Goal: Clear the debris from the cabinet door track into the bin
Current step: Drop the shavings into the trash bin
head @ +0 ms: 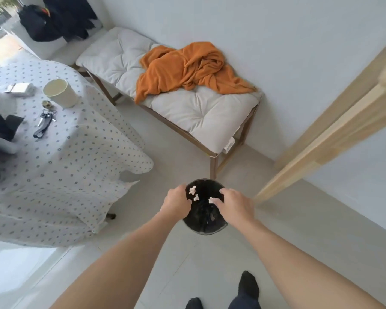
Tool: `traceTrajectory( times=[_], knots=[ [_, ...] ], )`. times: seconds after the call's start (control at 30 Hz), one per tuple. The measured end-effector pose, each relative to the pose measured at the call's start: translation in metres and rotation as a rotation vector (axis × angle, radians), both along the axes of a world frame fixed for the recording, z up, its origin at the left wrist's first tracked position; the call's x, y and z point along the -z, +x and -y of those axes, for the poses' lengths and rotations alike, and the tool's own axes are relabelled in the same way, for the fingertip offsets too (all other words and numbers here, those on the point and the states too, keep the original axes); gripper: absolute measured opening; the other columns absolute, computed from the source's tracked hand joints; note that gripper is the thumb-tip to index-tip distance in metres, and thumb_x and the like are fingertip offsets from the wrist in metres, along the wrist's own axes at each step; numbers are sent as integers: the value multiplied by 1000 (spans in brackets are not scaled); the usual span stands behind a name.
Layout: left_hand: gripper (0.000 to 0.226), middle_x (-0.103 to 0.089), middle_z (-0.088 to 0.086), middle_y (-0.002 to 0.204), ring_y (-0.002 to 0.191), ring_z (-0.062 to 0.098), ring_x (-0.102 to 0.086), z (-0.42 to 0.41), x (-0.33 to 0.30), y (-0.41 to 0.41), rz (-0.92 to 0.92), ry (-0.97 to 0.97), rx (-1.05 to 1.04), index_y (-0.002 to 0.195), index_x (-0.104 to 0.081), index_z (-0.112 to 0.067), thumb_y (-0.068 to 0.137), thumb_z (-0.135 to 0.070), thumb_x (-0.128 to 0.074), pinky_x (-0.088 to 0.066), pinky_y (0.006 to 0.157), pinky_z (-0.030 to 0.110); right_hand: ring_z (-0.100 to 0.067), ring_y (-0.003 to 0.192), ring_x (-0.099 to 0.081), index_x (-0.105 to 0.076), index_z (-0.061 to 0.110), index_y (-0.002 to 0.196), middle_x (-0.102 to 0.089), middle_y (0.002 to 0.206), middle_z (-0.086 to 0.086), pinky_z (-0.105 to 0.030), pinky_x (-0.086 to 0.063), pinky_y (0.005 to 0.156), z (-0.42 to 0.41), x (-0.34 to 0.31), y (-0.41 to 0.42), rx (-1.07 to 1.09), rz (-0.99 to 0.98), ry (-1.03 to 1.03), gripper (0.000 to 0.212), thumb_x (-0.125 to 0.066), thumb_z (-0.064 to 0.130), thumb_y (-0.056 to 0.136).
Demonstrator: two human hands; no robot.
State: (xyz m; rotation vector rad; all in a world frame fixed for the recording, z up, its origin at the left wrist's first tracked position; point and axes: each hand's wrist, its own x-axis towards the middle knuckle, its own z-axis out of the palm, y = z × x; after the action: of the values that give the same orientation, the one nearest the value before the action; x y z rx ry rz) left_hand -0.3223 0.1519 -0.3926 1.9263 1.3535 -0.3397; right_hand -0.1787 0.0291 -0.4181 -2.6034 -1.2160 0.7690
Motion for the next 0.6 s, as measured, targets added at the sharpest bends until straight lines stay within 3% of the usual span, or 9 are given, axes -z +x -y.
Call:
traceTrajectory(
  times=[0.1, 0.23, 0.4, 0.6],
  knots=[
    [43, -67, 15, 125, 111, 35, -65, 1, 11, -7, -18, 9, 43, 142, -54, -10, 99, -10, -54, -55, 88, 39, -31, 115, -69, -66, 26, 131, -74, 123, 1, -41, -53, 86, 11, 7, 6, 40, -4, -6, 41, -55, 52, 101],
    [43, -69, 9, 126, 109, 29, -67, 7, -17, -4, 2, 66, 121, 145, -54, -15, 102, -18, -57, -51, 83, 33, -31, 116, -68, -60, 29, 141, -74, 122, 0, -41, -52, 88, 35, -29, 20, 110, 1, 39, 49, -52, 54, 101],
    [49, -67, 3, 133, 116, 26, -67, 21, -104, 28, 129, 168, 231, 149, -49, -22, 102, -25, -61, -55, 93, 37, -25, 115, -68, -57, 29, 147, -73, 123, 4, -40, -53, 91, 64, -122, 41, 206, 54, 160, 55, -50, 57, 101],
    [52, -69, -6, 126, 108, 22, -67, 39, -231, 78, 322, 283, 342, 147, -52, -28, 97, -35, -64, -55, 89, 36, -21, 109, -68, -63, 31, 140, -72, 114, 9, -38, -52, 86, 102, -251, 72, 316, 153, 316, 50, -53, 58, 99]
  ],
)
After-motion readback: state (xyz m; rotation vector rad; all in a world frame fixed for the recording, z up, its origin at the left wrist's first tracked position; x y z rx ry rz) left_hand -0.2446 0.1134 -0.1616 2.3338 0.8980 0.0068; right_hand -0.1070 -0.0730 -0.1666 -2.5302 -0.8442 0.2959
